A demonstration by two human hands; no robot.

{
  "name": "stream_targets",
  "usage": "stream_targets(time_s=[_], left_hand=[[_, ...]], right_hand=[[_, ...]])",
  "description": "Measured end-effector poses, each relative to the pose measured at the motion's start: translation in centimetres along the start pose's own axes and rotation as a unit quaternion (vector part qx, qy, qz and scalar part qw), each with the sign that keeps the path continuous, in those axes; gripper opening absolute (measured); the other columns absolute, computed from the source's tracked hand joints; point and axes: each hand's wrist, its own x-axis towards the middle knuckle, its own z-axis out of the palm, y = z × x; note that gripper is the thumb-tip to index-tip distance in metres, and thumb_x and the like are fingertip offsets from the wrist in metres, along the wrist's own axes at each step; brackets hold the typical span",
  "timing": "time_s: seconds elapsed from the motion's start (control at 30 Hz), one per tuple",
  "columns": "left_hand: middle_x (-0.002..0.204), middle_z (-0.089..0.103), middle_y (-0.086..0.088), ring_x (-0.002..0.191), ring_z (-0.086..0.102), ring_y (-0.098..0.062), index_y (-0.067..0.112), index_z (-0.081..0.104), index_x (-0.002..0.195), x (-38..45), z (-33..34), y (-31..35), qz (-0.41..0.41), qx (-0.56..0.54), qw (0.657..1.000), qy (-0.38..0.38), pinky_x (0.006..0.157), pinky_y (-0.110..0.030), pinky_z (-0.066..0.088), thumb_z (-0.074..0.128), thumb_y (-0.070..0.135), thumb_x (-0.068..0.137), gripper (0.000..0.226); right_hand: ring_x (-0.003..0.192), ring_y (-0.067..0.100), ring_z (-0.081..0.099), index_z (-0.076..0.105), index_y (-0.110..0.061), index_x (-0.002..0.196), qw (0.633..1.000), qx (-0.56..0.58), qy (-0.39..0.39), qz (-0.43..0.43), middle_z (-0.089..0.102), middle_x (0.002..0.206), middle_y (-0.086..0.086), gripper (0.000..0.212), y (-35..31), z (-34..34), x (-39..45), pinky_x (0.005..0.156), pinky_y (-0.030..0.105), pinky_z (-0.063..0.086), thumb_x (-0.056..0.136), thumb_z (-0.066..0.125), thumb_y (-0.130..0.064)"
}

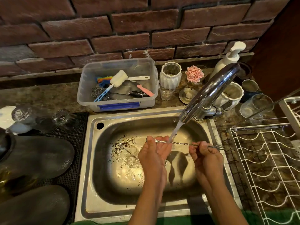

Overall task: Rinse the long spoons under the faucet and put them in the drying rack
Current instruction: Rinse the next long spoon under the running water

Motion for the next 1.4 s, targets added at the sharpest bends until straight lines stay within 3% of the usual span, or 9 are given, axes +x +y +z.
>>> stream_targets(time_s=[0.1, 0.43, 0.63, 0.8, 0.93, 1.03, 1.17, 1.27, 1.4], left_hand=[[0.098, 0.075, -0.027, 0.094, 0.076, -0.037, -0.002, 0.055, 0.118, -0.3, 0.4, -1.3, -0.02, -0.011, 1.0, -0.009, 0.075, -0.036, 0.063, 0.048, 0.044, 0.098, 0.051], [0.096, 0.075, -0.029, 0.09, 0.075, -0.041, -0.003, 0.064, 0.107, -0.7, 1.3, -2.0, -0.054, 0.007, 0.998, -0.028, 0.073, -0.04, 0.063, 0.058, 0.026, 0.098, 0.031], [0.102, 0.075, -0.027, 0.095, 0.076, -0.034, -0.005, 0.064, 0.106, -0.9, -0.5, 0.2, -0.046, 0.015, 0.999, -0.001, 0.073, -0.033, 0.063, 0.049, 0.031, 0.1, 0.039], [0.093, 0.076, -0.025, 0.075, 0.076, -0.028, -0.003, 0.07, 0.098, -1.7, -3.2, 2.6, -0.04, 0.017, 0.998, 0.036, 0.059, -0.031, 0.062, 0.052, 0.023, 0.1, 0.032], [0.105, 0.072, -0.028, 0.075, 0.075, -0.023, 0.0, 0.066, 0.105, -1.0, -6.7, 6.6, 0.018, -0.021, 0.994, 0.105, 0.045, -0.018, 0.054, 0.05, 0.027, 0.101, 0.031], [0.112, 0.069, -0.033, 0.107, 0.07, -0.038, -0.008, 0.058, 0.121, -0.9, -7.7, 7.4, 0.03, -0.046, 0.992, 0.11, 0.057, -0.022, 0.06, 0.048, 0.024, 0.103, 0.039], [0.098, 0.073, -0.03, 0.1, 0.073, -0.036, -0.008, 0.06, 0.106, -1.0, -8.3, 7.0, 0.036, -0.049, 0.991, 0.12, 0.064, -0.031, 0.063, 0.044, 0.021, 0.105, 0.033], [0.106, 0.07, -0.032, 0.104, 0.069, -0.039, -0.003, 0.061, 0.1, -1.0, -9.2, 7.4, 0.039, -0.039, 0.99, 0.128, 0.058, -0.028, 0.062, 0.045, 0.022, 0.104, 0.03], [0.111, 0.067, -0.033, 0.106, 0.069, -0.038, -0.007, 0.061, 0.104, -1.4, -9.0, 6.8, 0.039, -0.025, 0.991, 0.123, 0.074, -0.036, 0.064, 0.046, 0.022, 0.103, 0.033]], right_hand=[[0.063, 0.02, 0.067, 0.062, 0.004, 0.087, 0.999, 0.031, 0.03, 0.001, 0.066, 0.076, 0.015, 0.025, -0.3, -1.1, 0.1, 0.055, 0.022, 0.059, 0.102, 0.05, -0.011], [0.059, 0.015, 0.071, 0.062, 0.001, 0.086, 0.997, 0.041, 0.03, -0.054, 0.073, 0.066, 0.009, 0.025, -1.1, -3.4, -0.5, 0.056, 0.021, 0.059, 0.103, 0.047, -0.011], [0.066, 0.019, 0.068, 0.065, 0.001, 0.098, 0.999, -0.004, -0.026, 0.018, 0.071, 0.08, 0.016, 0.019, 1.0, -0.2, -0.9, 0.065, 0.03, 0.058, 0.089, 0.062, -0.016], [0.091, 0.027, 0.075, 0.067, 0.004, 0.095, 0.988, -0.061, -0.094, 0.102, 0.076, 0.093, 0.02, 0.01, 4.2, 4.7, -2.6, 0.084, 0.037, 0.058, 0.093, 0.063, -0.004], [0.087, 0.027, 0.076, 0.064, 0.006, 0.095, 0.993, 0.012, -0.053, 0.107, 0.075, 0.09, 0.019, 0.006, 3.5, 6.1, -1.9, 0.083, 0.039, 0.06, 0.094, 0.061, 0.002], [0.084, 0.025, 0.075, 0.062, 0.008, 0.101, 0.994, 0.046, -0.027, 0.093, 0.071, 0.095, 0.022, 0.01, 4.0, 6.6, -1.6, 0.081, 0.037, 0.062, 0.098, 0.057, 0.001], [0.087, 0.025, 0.076, 0.065, 0.005, 0.102, 0.99, -0.008, -0.088, 0.111, 0.074, 0.087, 0.016, 0.012, 6.0, 6.9, -2.8, 0.085, 0.039, 0.06, 0.094, 0.061, -0.003], [0.083, 0.028, 0.077, 0.062, 0.004, 0.093, 0.996, -0.026, -0.036, 0.08, 0.075, 0.085, 0.014, 0.007, 5.8, 6.4, -2.0, 0.077, 0.038, 0.063, 0.088, 0.068, 0.004], [0.071, 0.031, 0.077, 0.054, -0.004, 0.093, 0.998, -0.039, 0.028, 0.029, 0.067, 0.086, 0.024, 0.007, 6.2, 6.0, -1.4, 0.066, 0.036, 0.064, 0.097, 0.06, -0.002]])
